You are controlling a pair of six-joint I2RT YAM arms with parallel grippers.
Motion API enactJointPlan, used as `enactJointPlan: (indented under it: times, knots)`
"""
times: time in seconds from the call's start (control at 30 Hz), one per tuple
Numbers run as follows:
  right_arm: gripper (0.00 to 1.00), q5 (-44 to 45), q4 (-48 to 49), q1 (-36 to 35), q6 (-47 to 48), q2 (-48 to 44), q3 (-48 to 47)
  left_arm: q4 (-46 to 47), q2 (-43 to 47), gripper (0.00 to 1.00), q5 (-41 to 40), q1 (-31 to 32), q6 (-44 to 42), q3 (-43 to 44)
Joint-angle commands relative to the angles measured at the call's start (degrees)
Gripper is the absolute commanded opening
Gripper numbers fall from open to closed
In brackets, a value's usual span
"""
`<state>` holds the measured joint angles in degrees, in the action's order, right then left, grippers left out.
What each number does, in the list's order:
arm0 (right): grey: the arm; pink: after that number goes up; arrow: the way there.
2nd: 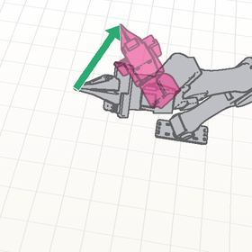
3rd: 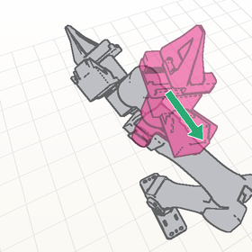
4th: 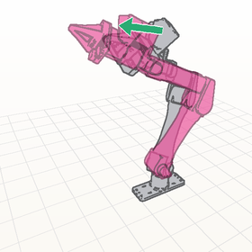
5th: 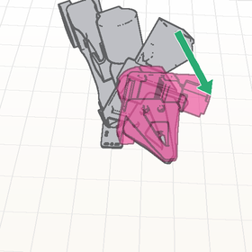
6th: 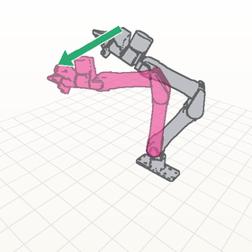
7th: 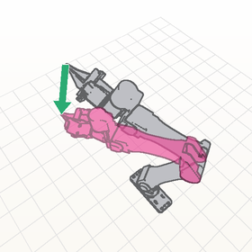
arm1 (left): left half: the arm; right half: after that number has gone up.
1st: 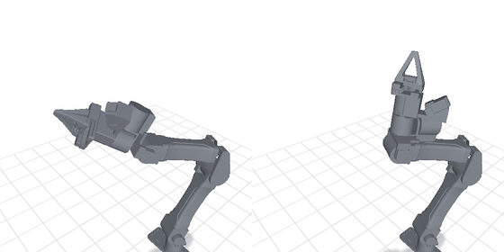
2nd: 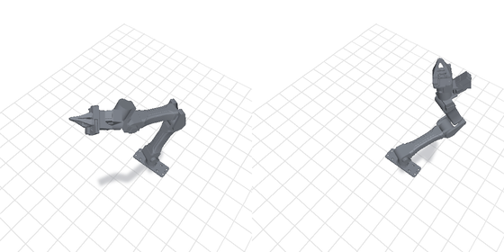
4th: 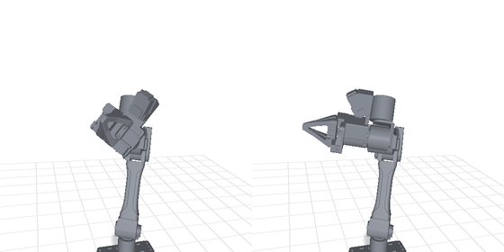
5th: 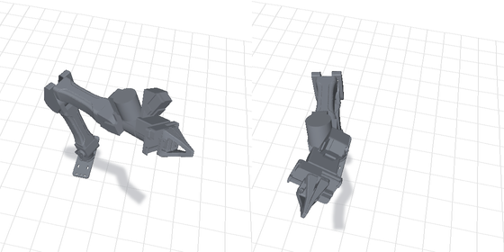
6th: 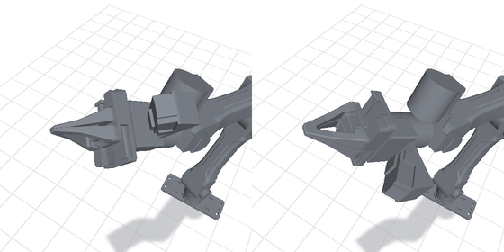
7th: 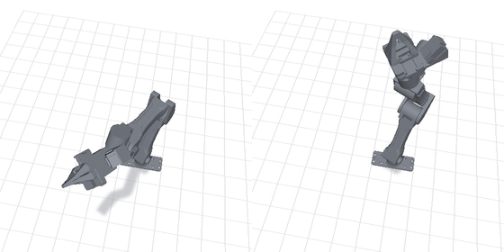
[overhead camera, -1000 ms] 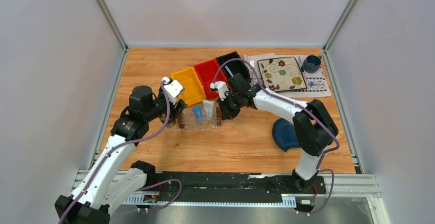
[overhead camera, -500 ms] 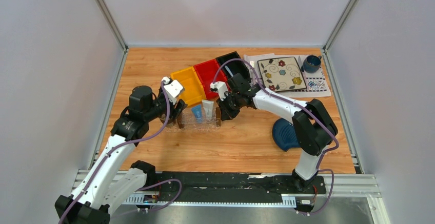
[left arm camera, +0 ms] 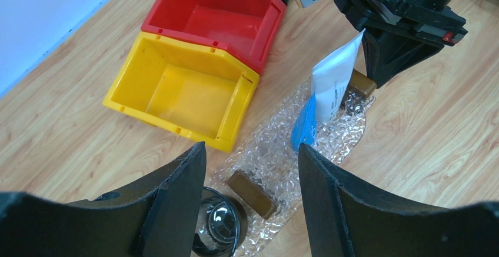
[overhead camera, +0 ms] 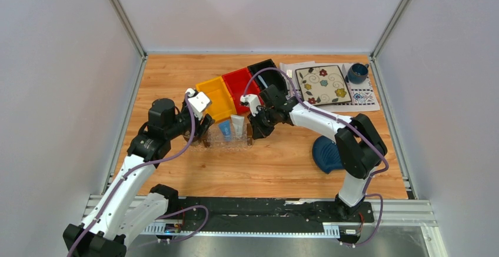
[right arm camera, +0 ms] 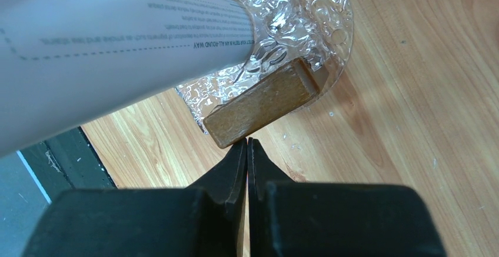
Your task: Prepare toiletry sets of a toothbrush and toothpaste on the tray
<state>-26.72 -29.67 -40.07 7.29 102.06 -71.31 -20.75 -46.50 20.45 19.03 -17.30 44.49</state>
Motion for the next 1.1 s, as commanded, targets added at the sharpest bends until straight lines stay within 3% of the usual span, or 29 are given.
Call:
enactJointPlan:
  times: [0.0,0.33,0.5,0.87,1.0,1.07]
  knots:
    - [0.04,-1.49,1.72,-0.71,-0.61,-0.28,-1.11,1.33,0.62,0.66,0.47,-0.31,-1.33,-0.46]
    - [0.04,-0.53,1.11,-0.79,0.0,-0.72,-0.59,1.33,0.62,0.66,0.47,-0.31,-1.42,-0.46]
    - [0.04,4.64,0.76,-0.44,1.23,-2.04,-0.76,1.15,0.71,0.67,0.3,-0.31,-1.51,-0.28]
    - [0.21,22.31,-2.23,3.86,1.94,-3.27,-10.68,0.54,0.01,0.66,0.82,-0.39,-1.25,1.74]
    - [0.37,26.62,-2.67,5.79,2.64,-2.04,-15.43,0.54,-0.61,0.66,0.73,-0.74,-1.25,2.62]
    - [0.39,29.43,-2.76,7.02,2.56,-0.38,-18.85,0.45,-1.22,0.67,0.82,-0.83,-1.25,3.32]
